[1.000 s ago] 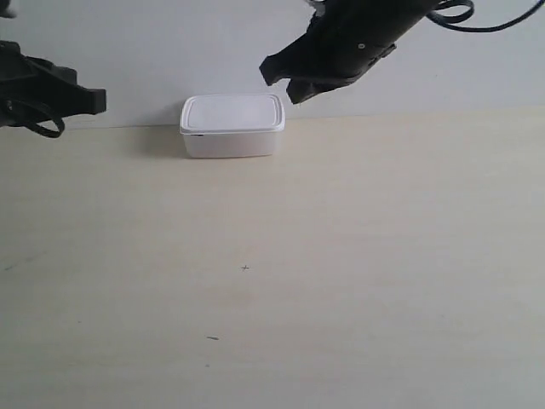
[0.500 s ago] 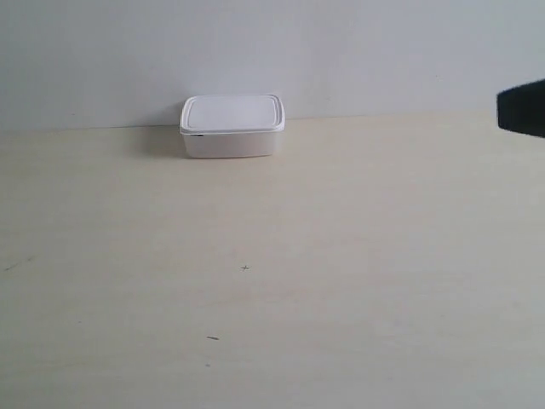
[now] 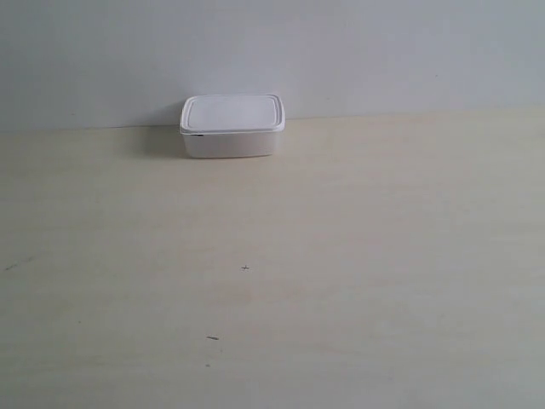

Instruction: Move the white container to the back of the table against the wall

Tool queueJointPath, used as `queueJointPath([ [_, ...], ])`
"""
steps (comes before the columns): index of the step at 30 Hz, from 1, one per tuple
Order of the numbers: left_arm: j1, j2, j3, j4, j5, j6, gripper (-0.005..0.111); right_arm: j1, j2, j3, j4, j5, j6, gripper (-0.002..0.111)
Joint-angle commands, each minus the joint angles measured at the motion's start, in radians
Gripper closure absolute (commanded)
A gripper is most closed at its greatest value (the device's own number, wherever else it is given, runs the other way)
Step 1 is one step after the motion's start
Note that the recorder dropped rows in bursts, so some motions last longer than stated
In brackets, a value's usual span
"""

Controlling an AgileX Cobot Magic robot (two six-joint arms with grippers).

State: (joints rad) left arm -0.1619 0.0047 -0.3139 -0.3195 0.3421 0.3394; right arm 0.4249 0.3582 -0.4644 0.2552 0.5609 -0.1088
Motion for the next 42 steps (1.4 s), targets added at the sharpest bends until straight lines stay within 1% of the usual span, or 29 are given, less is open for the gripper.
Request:
queueJointPath([
  [1, 0.003, -0.005, 0.020, 0.005, -0.040, -0.009, 0.107, -0.002, -0.005, 0.047, -0.011, -0.190, 0.004, 0.108],
  [4, 0.003, -0.005, 0.020, 0.001, -0.023, -0.009, 0.107, -0.002, -0.005, 0.050, -0.011, -0.217, 0.004, 0.108],
  [22, 0.003, -0.005, 0.020, 0.001, -0.023, -0.009, 0.107, -0.002, -0.005, 0.050, 0.017, -0.211, 0.004, 0.108],
  [25, 0.003, -0.005, 0.032, 0.006, 0.015, -0.003, 0.107, -0.002, -0.005, 0.050, 0.043, -0.213, 0.004, 0.108],
  [28, 0.003, -0.005, 0.063, 0.040, 0.098, -0.003, 0.107, -0.002, -0.010, 0.062, -0.058, -0.218, 0.004, 0.108],
  [30, 0.003, -0.005, 0.104, 0.059, 0.107, -0.003, 0.107, -0.002, -0.012, 0.084, -0.137, -0.218, 0.004, 0.108],
  [32, 0.003, -0.005, 0.148, 0.064, 0.035, -0.003, 0.107, -0.002, -0.012, 0.112, -0.159, -0.218, 0.004, 0.108],
  [36, 0.003, -0.005, 0.253, 0.073, -0.231, -0.003, 0.107, -0.002, -0.043, 0.195, -0.178, -0.220, 0.004, 0.108],
  [37, 0.003, -0.005, 0.270, 0.073, -0.271, -0.003, 0.107, -0.002, -0.060, 0.220, -0.194, -0.220, 0.004, 0.108],
  [39, 0.003, -0.005, 0.301, 0.073, -0.320, -0.003, 0.107, -0.002, -0.118, 0.268, -0.239, -0.220, 0.004, 0.108],
  [42, 0.003, -0.005, 0.314, 0.073, -0.324, -0.003, 0.107, -0.002, -0.236, 0.322, -0.255, -0.220, 0.004, 0.108],
])
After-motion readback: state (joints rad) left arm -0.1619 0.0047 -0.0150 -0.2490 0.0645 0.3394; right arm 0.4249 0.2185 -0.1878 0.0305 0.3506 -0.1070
